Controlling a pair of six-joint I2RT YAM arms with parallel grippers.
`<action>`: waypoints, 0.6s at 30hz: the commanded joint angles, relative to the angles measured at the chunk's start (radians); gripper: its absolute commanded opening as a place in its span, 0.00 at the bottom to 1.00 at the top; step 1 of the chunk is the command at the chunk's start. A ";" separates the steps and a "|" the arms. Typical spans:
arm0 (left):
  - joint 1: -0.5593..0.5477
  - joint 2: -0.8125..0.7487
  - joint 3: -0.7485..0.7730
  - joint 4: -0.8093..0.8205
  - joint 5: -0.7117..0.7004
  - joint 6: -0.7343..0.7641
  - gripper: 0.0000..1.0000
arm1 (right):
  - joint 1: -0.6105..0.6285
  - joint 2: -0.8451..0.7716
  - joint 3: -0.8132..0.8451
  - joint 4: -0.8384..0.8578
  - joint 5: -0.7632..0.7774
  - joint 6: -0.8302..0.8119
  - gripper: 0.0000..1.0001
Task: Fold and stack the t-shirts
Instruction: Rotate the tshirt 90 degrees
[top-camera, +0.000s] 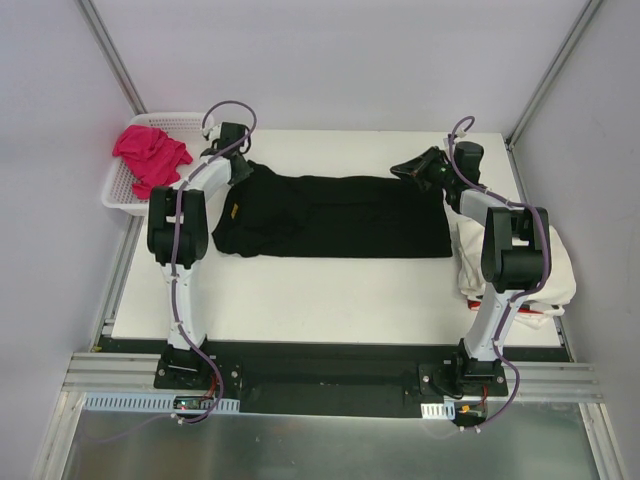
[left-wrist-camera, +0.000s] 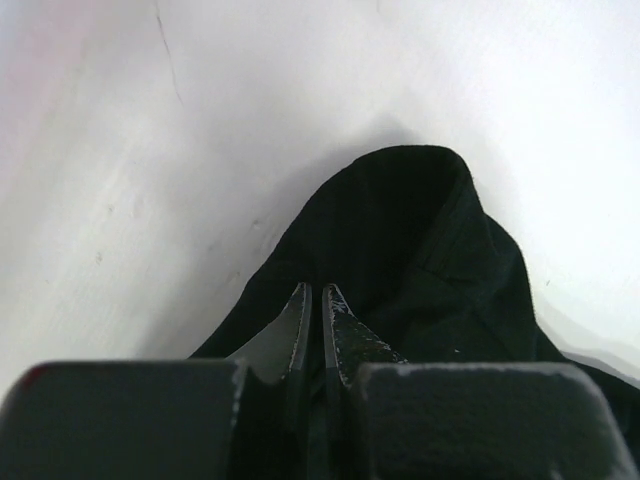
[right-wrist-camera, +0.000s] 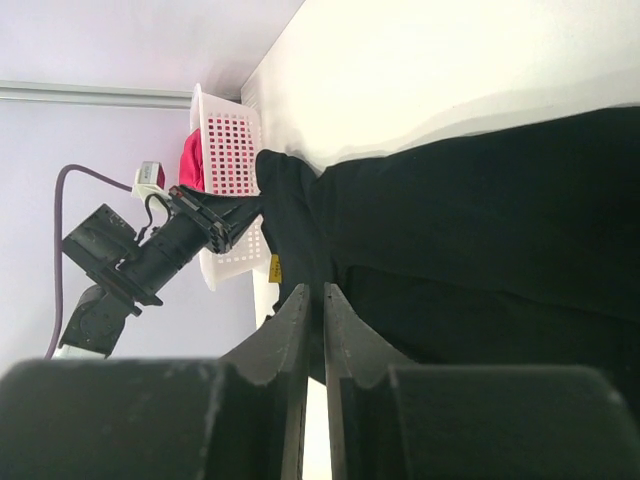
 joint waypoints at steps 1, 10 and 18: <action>0.039 0.001 0.087 0.006 -0.019 0.042 0.00 | -0.009 -0.002 0.001 0.037 -0.016 -0.001 0.12; 0.071 0.062 0.213 0.004 -0.004 0.111 0.00 | -0.012 -0.008 0.001 0.035 -0.016 -0.001 0.12; 0.077 0.151 0.368 0.003 0.055 0.158 0.00 | -0.017 0.016 0.027 -0.078 -0.013 -0.113 0.24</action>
